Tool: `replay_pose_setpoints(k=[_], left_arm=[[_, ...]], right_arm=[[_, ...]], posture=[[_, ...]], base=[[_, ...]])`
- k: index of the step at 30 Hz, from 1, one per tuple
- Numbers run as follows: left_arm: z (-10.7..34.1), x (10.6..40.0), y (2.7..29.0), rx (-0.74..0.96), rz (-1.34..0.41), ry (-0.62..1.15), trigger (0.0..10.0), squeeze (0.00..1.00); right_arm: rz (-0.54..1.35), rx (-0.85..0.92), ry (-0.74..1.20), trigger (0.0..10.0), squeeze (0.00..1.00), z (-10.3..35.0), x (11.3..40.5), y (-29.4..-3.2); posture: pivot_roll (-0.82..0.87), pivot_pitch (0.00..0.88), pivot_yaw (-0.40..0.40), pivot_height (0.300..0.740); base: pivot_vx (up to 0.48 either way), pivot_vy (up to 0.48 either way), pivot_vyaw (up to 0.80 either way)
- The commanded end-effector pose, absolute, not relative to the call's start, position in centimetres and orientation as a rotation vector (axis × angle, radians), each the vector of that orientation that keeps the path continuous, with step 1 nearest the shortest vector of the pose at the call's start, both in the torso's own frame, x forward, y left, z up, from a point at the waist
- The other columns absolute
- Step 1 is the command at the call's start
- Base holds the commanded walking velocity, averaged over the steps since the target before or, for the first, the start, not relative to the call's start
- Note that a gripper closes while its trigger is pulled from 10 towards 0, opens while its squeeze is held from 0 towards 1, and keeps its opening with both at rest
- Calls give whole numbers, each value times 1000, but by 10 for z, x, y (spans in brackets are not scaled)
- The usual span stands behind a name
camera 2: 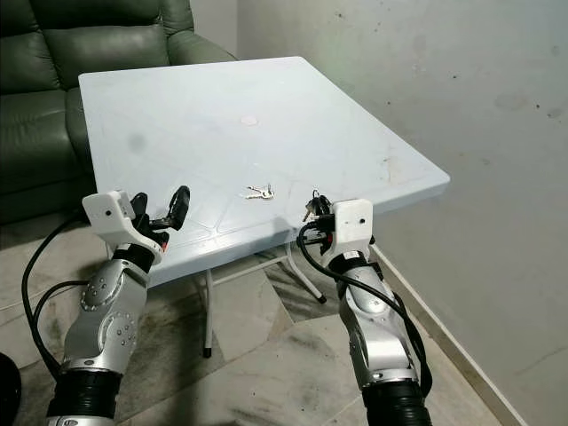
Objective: Hang keys on a hook
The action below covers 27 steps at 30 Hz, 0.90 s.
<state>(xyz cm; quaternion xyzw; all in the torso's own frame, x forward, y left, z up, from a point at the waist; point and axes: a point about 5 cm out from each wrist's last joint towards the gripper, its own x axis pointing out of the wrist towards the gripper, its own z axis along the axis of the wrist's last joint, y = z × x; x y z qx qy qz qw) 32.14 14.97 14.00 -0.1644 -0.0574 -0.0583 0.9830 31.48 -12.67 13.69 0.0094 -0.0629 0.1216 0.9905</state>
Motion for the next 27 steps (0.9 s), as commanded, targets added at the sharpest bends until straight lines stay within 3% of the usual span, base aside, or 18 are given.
replay_pose_setpoints(k=[1, 22, 27], left_arm=[[138, 322, 148, -340, -111, -105, 10000, 0], [139, 326, 143, -354, -128, -107, 10000, 0], [139, 326, 139, -354, -140, -106, 10000, 0]], right_arm=[[236, 13, -130, 10000, 0, 138, 315, -130], [217, 13, -157, 10000, 0, 139, 310, -134], [236, 6, -185, 10000, 0, 144, 308, -134]], posture=[[37, 0, -78, 732], [-6, 0, -63, 732], [-11, 2, -63, 732]], base=[[0, 0, -781], [0, 0, -779], [0, 0, 0]])
